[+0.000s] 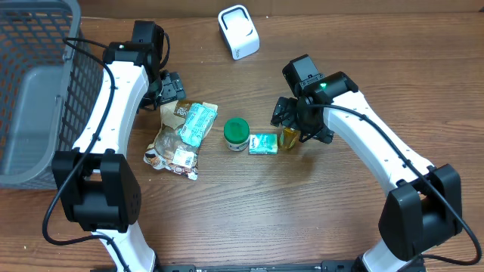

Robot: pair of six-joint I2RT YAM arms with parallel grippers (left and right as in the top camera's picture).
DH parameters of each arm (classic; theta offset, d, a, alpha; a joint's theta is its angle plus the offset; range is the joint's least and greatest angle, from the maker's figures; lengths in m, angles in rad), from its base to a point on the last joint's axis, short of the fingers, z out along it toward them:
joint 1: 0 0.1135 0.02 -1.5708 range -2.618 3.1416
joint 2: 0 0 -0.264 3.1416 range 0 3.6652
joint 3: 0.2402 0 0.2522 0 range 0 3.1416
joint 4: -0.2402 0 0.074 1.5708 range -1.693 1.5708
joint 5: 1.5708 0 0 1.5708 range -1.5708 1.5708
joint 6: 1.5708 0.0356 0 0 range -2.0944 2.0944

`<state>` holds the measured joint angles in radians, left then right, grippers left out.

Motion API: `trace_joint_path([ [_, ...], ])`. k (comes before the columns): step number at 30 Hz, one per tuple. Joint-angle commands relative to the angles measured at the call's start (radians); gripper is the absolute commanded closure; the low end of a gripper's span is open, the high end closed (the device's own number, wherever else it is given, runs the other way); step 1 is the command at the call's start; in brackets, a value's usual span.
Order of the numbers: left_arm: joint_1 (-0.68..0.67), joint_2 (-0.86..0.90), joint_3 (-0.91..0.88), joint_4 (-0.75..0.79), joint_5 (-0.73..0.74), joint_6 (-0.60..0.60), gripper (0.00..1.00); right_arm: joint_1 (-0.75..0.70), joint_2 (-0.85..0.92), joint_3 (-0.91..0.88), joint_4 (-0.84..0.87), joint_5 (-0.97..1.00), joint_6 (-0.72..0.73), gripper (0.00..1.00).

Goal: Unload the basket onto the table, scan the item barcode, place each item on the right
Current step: 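Lower the right gripper around the Vim bottle and close on it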

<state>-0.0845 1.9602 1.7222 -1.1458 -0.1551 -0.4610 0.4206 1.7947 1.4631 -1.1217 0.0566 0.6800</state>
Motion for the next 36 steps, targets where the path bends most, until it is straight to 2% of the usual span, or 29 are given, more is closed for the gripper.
trace_joint_path([
  [1,0.001,0.003,0.012,-0.002,-0.012,0.012,0.00,0.000,0.000,-0.004,0.000,0.010,0.005,0.03],
  [4,0.001,0.003,0.012,-0.002,-0.012,0.012,0.00,0.000,0.000,-0.004,-0.002,0.009,0.005,0.09],
  [8,0.001,0.003,0.012,-0.002,-0.012,0.012,0.00,0.000,0.000,-0.005,-0.002,0.010,0.005,0.23],
  [20,0.001,0.003,0.012,-0.002,-0.012,0.012,0.00,0.000,0.000,-0.005,-0.005,0.010,0.003,0.42],
  [36,0.001,0.003,0.012,-0.002,-0.012,0.012,0.00,0.000,0.000,-0.005,0.018,0.014,-0.254,0.47],
])
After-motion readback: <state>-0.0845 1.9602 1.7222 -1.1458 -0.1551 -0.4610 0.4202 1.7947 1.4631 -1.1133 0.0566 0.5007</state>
